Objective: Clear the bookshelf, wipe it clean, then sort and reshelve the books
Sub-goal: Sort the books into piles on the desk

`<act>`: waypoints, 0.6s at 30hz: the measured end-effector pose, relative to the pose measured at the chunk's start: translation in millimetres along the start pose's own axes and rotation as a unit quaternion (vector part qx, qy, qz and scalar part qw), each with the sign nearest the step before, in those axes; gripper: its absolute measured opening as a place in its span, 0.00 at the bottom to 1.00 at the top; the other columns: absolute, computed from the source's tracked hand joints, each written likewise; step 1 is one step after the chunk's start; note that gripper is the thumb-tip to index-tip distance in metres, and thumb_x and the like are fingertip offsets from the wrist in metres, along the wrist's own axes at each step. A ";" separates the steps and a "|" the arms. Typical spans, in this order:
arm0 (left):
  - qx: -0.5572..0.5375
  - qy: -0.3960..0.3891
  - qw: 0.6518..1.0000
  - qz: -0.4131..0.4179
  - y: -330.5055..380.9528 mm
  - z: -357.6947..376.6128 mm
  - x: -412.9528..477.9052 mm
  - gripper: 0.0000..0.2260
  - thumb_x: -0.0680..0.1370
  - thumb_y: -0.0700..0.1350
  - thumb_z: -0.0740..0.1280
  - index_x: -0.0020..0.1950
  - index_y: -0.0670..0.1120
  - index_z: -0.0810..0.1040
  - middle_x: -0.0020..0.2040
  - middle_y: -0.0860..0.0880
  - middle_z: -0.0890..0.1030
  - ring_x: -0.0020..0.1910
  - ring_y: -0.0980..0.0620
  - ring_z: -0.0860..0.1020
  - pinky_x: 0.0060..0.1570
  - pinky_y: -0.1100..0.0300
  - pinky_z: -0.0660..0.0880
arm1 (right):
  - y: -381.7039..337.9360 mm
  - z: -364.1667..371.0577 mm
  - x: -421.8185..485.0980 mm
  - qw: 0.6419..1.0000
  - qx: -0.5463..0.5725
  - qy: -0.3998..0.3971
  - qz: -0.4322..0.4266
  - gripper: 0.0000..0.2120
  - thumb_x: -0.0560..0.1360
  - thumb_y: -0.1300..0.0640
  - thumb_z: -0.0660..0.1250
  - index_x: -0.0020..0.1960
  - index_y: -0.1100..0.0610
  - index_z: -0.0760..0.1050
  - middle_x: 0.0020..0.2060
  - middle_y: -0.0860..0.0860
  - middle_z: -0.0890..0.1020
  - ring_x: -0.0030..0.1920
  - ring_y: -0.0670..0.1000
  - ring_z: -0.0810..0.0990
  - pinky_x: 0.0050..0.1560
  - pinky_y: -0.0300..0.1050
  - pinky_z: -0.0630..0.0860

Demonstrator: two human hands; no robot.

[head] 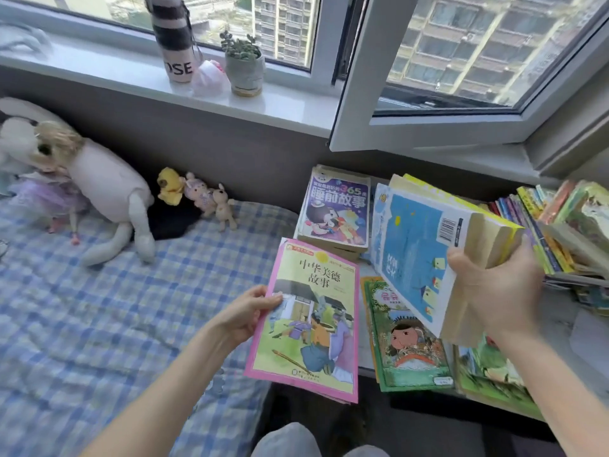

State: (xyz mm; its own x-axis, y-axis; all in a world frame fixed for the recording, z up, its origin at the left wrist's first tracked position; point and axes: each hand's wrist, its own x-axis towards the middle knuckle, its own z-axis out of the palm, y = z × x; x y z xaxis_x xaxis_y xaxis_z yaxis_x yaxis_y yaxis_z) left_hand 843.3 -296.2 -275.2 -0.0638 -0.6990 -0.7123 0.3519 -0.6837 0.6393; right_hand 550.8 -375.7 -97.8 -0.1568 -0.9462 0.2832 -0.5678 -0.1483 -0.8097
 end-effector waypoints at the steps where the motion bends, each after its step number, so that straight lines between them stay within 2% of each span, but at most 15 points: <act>1: 0.002 -0.006 1.000 -0.007 -2.2 7.8 9.3 0.28 0.61 0.48 0.80 0.54 0.44 0.70 0.50 0.38 0.80 0.45 0.42 0.80 0.42 0.49 0.75 | -3.8 -3.0 -2.8 1.000 -0.014 0.006 -0.022 0.17 0.67 0.58 0.76 0.48 0.57 0.69 0.35 0.42 0.73 0.34 0.39 0.73 0.30 0.25 0.68; 2: 0.012 -0.009 1.000 -0.007 -2.9 17.6 16.3 0.23 0.65 0.47 0.79 0.51 0.44 0.69 0.47 0.40 0.80 0.42 0.44 0.80 0.40 0.51 0.75 | -6.8 -4.5 -6.7 0.999 -0.030 0.007 -0.045 0.19 0.65 0.53 0.75 0.47 0.57 0.69 0.34 0.42 0.72 0.33 0.38 0.72 0.30 0.25 0.67; 4: 0.070 0.055 0.996 -0.010 -4.9 32.0 34.6 0.14 0.73 0.43 0.74 0.45 0.43 0.68 0.40 0.44 0.77 0.35 0.49 0.76 0.34 0.57 0.71 | -4.0 0.4 -15.7 0.996 -0.051 -0.006 -0.073 0.20 0.63 0.50 0.71 0.49 0.58 0.71 0.32 0.42 0.71 0.31 0.39 0.71 0.31 0.24 0.67; 5: 0.103 0.109 0.989 -0.011 -6.3 35.4 46.0 0.12 0.75 0.42 0.72 0.44 0.43 0.68 0.40 0.44 0.77 0.35 0.50 0.74 0.33 0.57 0.70 | 0.0 5.0 -20.9 0.994 -0.062 -0.015 -0.092 0.21 0.63 0.52 0.71 0.52 0.59 0.72 0.32 0.41 0.71 0.30 0.41 0.71 0.30 0.23 0.66; 7: 0.149 0.189 0.971 -0.009 -6.0 36.7 61.2 0.09 0.76 0.41 0.70 0.46 0.40 0.71 0.47 0.39 0.79 0.41 0.46 0.76 0.41 0.52 0.75 | 8.2 19.5 -34.2 0.977 -0.104 -0.062 -0.178 0.28 0.62 0.58 0.73 0.59 0.65 0.72 0.32 0.44 0.73 0.26 0.45 0.71 0.30 0.22 0.67; 9: 0.193 0.210 0.958 -0.016 -0.5 32.3 66.4 0.13 0.76 0.44 0.69 0.51 0.35 0.75 0.50 0.37 0.79 0.46 0.42 0.78 0.47 0.47 0.78 | 28.9 44.8 -51.5 0.946 -0.141 -0.118 -0.266 0.33 0.59 0.62 0.77 0.60 0.67 0.70 0.32 0.52 0.79 0.26 0.51 0.76 0.35 0.27 0.68; 10: 0.212 0.203 0.956 -0.022 4.6 30.7 63.7 0.16 0.76 0.47 0.69 0.52 0.33 0.76 0.48 0.38 0.79 0.45 0.42 0.78 0.44 0.48 0.78 | 42.2 60.3 -61.0 0.932 -0.154 -0.137 -0.297 0.33 0.58 0.64 0.79 0.60 0.67 0.71 0.35 0.56 0.82 0.29 0.53 0.81 0.35 0.30 0.70; 11: 0.218 0.193 0.956 -0.026 10.7 29.2 59.4 0.16 0.77 0.48 0.68 0.50 0.34 0.76 0.47 0.39 0.79 0.43 0.42 0.77 0.38 0.51 0.77 | 53.0 77.6 -71.3 0.917 -0.165 -0.157 -0.327 0.30 0.59 0.65 0.77 0.59 0.68 0.72 0.40 0.60 0.84 0.35 0.56 0.83 0.37 0.40 0.80; 12: 0.210 0.183 0.960 -0.034 17.8 29.5 53.2 0.14 0.78 0.49 0.66 0.48 0.36 0.75 0.46 0.39 0.78 0.41 0.44 0.77 0.33 0.54 0.75 | 61.8 95.1 -83.7 0.898 -0.190 -0.174 -0.356 0.24 0.64 0.64 0.73 0.58 0.68 0.73 0.44 0.62 0.84 0.40 0.59 0.85 0.31 0.49 0.79; 13: 0.188 0.169 0.966 -0.045 23.3 27.7 49.9 0.13 0.80 0.48 0.63 0.46 0.38 0.74 0.45 0.40 0.77 0.39 0.45 0.76 0.32 0.56 0.73 | 69.6 112.6 -99.0 0.875 -0.229 -0.205 -0.375 0.18 0.70 0.63 0.66 0.59 0.67 0.72 0.47 0.63 0.84 0.43 0.61 0.85 0.39 0.50 0.82; 15: 0.153 0.163 0.973 -0.051 33.5 23.4 44.9 0.13 0.82 0.47 0.58 0.44 0.40 0.71 0.41 0.42 0.73 0.35 0.46 0.72 0.35 0.55 0.72 | 80.7 139.8 -125.1 0.828 -0.310 -0.258 -0.391 0.13 0.79 0.64 0.53 0.61 0.63 0.69 0.48 0.62 0.84 0.45 0.61 0.84 0.42 0.51 0.82; 16: 0.151 0.173 0.972 -0.041 37.8 20.7 44.9 0.12 0.83 0.46 0.57 0.45 0.39 0.71 0.40 0.43 0.71 0.34 0.47 0.71 0.37 0.54 0.72 | 81.1 147.0 -134.3 0.806 -0.345 -0.294 -0.381 0.14 0.78 0.65 0.52 0.61 0.61 0.68 0.49 0.61 0.84 0.45 0.61 0.84 0.43 0.51 0.82; 18: 0.170 0.198 0.965 -0.013 47.1 18.7 44.5 0.11 0.82 0.46 0.57 0.49 0.39 0.71 0.41 0.43 0.71 0.34 0.48 0.71 0.38 0.54 0.71 | 84.0 154.4 -144.2 0.750 -0.391 -0.371 -0.384 0.17 0.74 0.58 0.62 0.61 0.59 0.73 0.50 0.60 0.84 0.45 0.60 0.84 0.43 0.49 0.81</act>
State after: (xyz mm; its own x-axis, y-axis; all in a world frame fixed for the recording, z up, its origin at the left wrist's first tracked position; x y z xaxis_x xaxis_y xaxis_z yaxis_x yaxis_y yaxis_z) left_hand 839.6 -363.4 -271.3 0.3165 -0.5911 -0.7419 0.0247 -0.7767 0.6294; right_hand 650.5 -296.1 -286.0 0.7872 -0.6106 -0.0864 -0.6058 -0.7919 0.0773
